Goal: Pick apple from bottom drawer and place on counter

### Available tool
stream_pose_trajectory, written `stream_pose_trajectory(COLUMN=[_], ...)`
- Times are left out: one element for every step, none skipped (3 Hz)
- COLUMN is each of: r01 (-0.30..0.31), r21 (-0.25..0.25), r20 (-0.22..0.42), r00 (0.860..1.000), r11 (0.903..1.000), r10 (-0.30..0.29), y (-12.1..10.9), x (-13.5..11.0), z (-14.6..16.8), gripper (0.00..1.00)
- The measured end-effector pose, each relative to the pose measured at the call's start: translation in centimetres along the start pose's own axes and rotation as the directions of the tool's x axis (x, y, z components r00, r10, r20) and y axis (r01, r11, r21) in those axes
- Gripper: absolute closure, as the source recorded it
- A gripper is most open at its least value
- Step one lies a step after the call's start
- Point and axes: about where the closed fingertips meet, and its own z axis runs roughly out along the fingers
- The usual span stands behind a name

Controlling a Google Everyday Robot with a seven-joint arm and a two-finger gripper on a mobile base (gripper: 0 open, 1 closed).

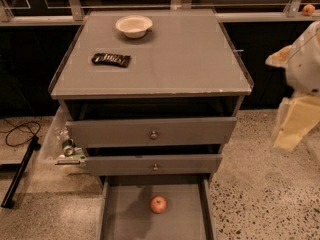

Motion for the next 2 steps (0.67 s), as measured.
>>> stream_pose_trajectory(r01=[-0.025, -0.038], r21=[-0.040, -0.085], r20=[0.018, 0.085], r00=[1.000, 0.995], r11=[0.9989, 0.9957], r10=[0.026, 0.046], y=[2.3, 4.4], x=[2.4, 4.2], z=[5.7, 12.6], gripper=[0.00, 0.00])
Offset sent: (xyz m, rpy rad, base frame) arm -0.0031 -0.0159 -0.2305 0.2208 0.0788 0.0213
